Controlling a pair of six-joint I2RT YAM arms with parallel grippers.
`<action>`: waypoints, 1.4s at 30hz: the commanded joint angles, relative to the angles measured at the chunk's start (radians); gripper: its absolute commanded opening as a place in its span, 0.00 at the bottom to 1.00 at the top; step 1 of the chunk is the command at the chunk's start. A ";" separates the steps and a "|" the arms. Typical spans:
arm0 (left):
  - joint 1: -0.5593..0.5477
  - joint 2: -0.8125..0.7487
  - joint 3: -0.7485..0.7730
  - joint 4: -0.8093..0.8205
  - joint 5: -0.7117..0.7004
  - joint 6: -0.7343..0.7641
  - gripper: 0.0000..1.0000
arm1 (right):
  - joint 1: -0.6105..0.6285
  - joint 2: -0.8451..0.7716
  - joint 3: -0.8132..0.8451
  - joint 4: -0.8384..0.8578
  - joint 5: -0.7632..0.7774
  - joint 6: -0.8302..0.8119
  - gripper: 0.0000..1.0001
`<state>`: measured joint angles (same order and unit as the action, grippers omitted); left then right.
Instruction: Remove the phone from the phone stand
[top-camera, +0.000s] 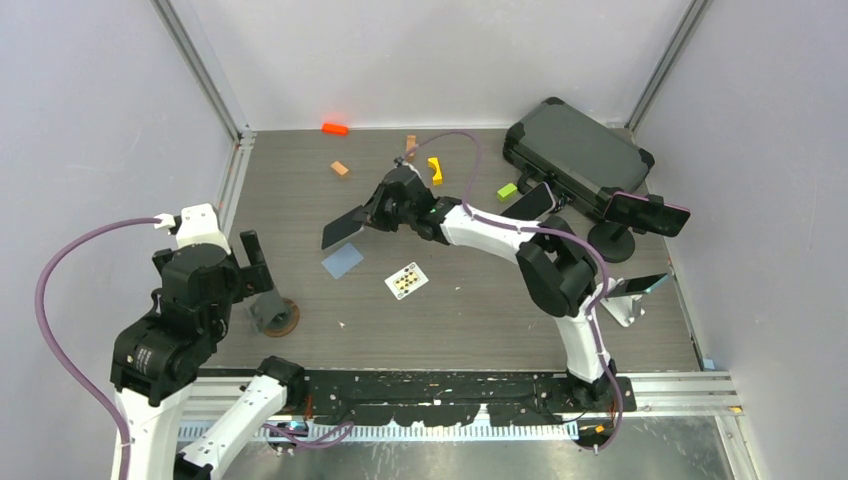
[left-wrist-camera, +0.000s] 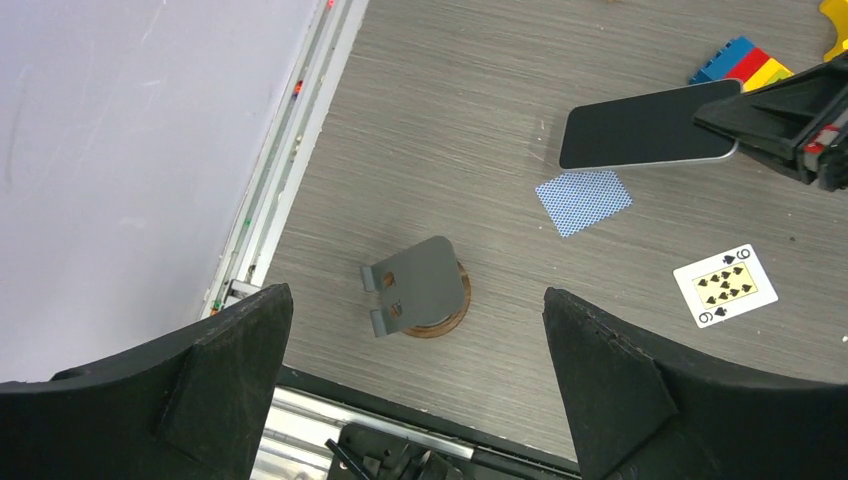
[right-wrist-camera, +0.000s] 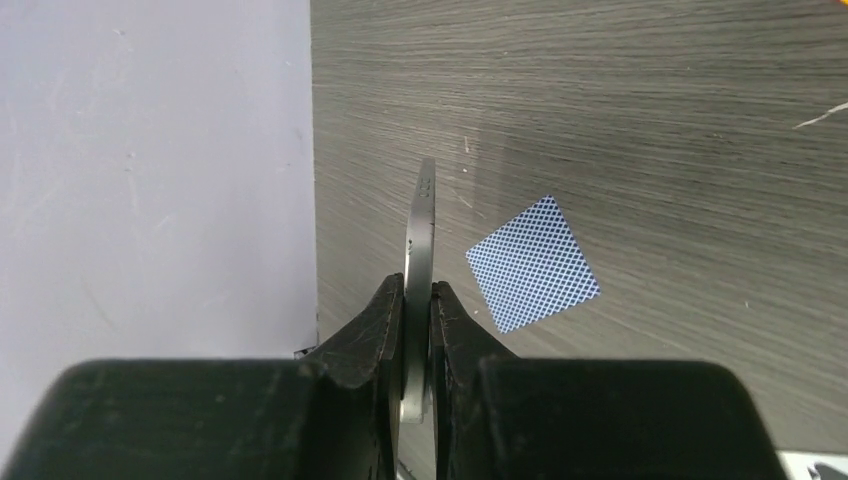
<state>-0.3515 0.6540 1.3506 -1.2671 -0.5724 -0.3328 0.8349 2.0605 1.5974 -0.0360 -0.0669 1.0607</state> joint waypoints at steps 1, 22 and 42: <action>-0.003 -0.011 -0.012 0.041 0.012 0.011 1.00 | 0.021 0.028 0.038 0.200 -0.009 -0.003 0.00; -0.003 -0.027 -0.063 0.054 0.026 0.021 1.00 | 0.023 0.164 -0.083 0.378 0.013 0.014 0.54; -0.003 -0.031 -0.076 0.059 0.035 0.023 1.00 | 0.029 0.149 0.030 -0.114 0.218 -0.090 0.74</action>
<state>-0.3515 0.6323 1.2785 -1.2484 -0.5468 -0.3279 0.8555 2.2436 1.5505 0.0776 0.0074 1.0397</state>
